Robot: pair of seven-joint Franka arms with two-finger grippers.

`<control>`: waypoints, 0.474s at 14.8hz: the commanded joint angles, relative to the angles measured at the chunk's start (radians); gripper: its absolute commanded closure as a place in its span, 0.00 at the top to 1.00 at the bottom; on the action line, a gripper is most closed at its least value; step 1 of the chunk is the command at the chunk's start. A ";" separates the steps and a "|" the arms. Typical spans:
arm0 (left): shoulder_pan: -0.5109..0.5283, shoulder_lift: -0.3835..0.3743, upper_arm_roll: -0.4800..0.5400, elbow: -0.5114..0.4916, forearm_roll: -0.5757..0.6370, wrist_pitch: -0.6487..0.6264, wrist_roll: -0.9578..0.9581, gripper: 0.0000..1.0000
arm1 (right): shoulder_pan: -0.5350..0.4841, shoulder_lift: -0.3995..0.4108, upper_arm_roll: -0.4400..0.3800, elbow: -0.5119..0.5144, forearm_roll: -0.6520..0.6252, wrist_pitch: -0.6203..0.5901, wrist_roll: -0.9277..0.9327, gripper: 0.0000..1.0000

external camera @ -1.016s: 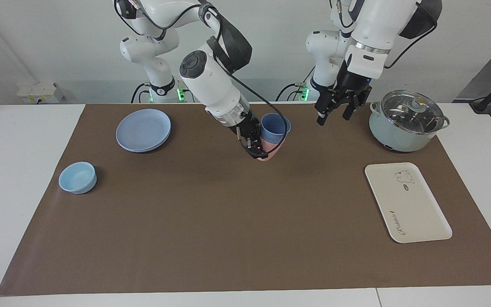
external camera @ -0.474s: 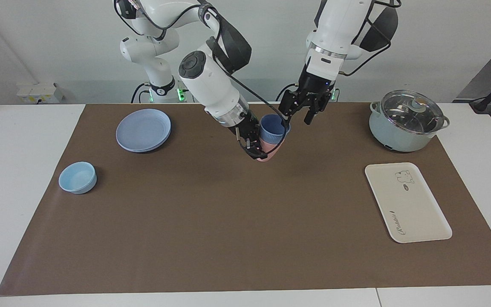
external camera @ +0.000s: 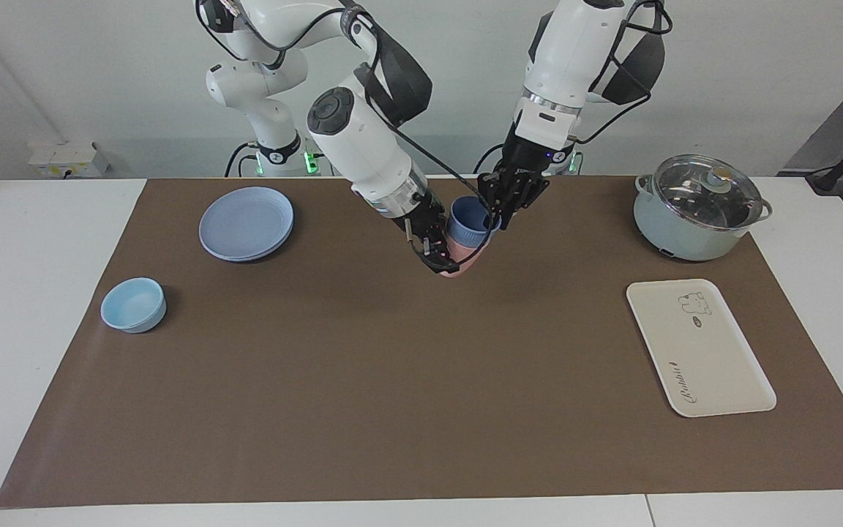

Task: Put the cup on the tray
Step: 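Lift the cup with the right gripper while the left gripper approaches, then pull the blue cup off the pink cup with the left gripper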

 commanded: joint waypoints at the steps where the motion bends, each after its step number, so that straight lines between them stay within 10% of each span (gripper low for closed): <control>1: -0.006 0.005 0.012 0.052 -0.028 -0.009 -0.062 0.00 | -0.005 -0.006 0.002 0.002 -0.045 -0.010 0.012 0.00; 7: 0.079 -0.005 0.038 0.255 -0.025 -0.289 -0.059 0.00 | -0.019 -0.009 -0.001 0.002 -0.037 -0.013 0.006 0.00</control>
